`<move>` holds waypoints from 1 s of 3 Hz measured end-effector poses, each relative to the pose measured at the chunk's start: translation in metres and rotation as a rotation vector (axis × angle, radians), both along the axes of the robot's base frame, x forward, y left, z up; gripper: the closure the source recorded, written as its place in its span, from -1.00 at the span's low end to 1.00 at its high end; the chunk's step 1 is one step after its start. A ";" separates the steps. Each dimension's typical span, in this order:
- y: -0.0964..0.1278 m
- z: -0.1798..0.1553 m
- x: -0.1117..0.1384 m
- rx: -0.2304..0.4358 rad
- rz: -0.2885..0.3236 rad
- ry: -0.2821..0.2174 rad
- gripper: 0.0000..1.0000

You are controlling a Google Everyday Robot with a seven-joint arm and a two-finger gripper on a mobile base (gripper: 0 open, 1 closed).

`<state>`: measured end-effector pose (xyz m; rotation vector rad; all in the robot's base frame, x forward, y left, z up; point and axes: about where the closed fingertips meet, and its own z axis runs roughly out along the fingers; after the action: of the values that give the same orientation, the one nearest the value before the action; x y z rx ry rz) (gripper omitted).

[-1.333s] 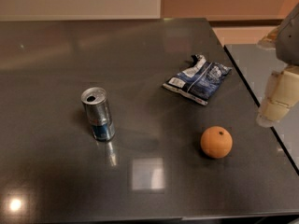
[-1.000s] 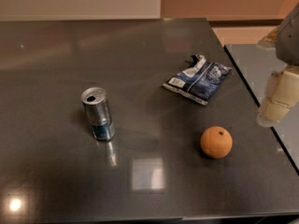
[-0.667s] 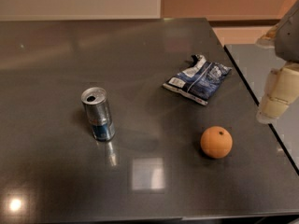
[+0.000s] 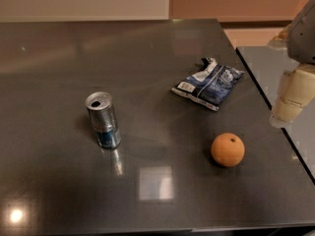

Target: Move blue chip bag near redbull can

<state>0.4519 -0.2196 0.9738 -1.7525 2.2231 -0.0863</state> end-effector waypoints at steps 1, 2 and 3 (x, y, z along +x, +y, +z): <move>-0.005 -0.023 0.082 0.017 0.123 0.004 -1.00; -0.006 -0.035 0.112 0.021 0.163 0.015 -1.00; -0.004 -0.051 0.135 0.029 0.206 0.034 -1.00</move>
Offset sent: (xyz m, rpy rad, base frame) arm 0.1552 -0.0072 -0.0747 0.0333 0.1008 0.2786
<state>0.5869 -0.2237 0.9229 -1.9687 2.0416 0.0218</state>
